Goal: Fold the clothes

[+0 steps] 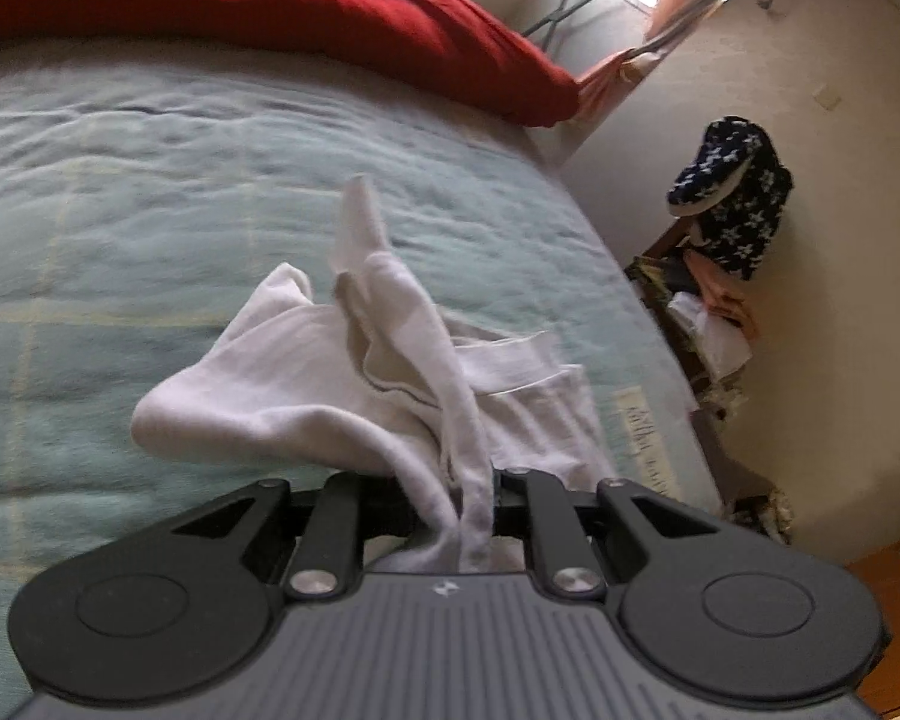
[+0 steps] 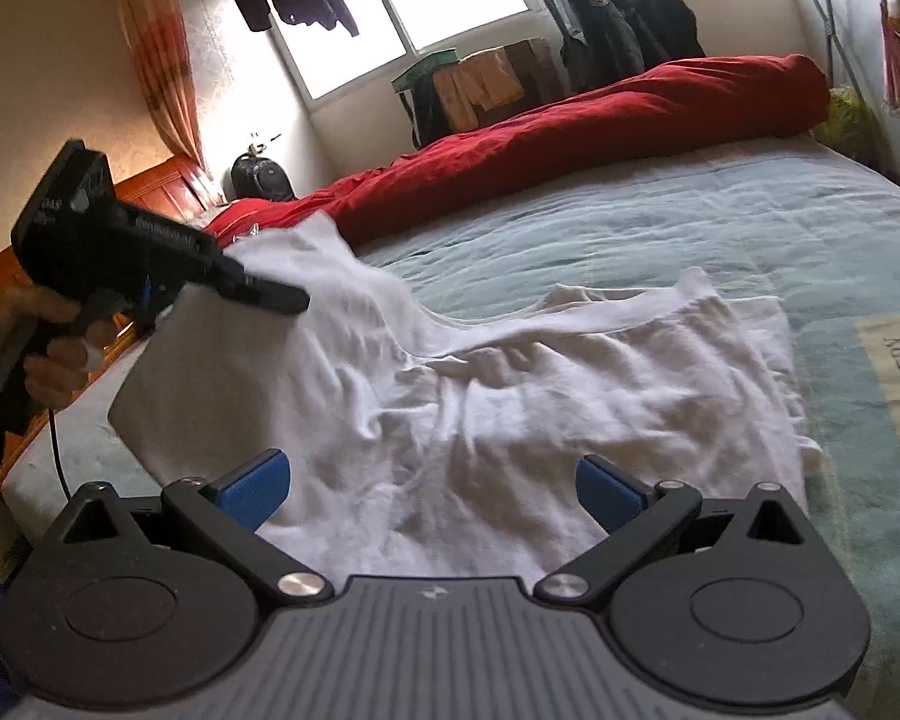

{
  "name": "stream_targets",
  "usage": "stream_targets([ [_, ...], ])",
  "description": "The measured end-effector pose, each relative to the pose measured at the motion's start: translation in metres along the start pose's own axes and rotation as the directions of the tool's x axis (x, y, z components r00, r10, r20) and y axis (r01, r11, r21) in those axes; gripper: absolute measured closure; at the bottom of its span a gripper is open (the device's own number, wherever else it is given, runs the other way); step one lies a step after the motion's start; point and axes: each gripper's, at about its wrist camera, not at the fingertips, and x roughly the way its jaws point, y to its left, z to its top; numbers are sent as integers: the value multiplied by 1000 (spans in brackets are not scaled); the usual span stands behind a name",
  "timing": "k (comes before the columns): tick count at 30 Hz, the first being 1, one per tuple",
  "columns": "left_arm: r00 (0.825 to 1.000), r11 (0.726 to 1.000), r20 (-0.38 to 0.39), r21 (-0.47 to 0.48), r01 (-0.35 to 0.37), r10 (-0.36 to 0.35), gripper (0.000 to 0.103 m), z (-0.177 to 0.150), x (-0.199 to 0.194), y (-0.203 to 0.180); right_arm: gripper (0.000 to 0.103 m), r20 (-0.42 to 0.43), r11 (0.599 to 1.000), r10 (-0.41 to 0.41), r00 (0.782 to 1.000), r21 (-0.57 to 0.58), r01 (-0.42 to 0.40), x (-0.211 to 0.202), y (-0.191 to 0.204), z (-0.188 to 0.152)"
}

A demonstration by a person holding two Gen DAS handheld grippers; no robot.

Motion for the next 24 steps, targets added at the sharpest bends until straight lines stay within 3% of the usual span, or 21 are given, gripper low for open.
stream_targets([
  [9,998,998,8,-20,57,-57,89,12,29,-46,0,53,999,-19,998,32,17,-25,-18,-4],
  [18,997,997,-40,-22,71,-72,89,14,77,-83,0,83,996,-67,994,69,61,-48,-40,-11],
  [24,994,999,-107,5,32,-31,89,13,116,-104,0,103,992,-100,990,81,92,-63,-51,-13],
])
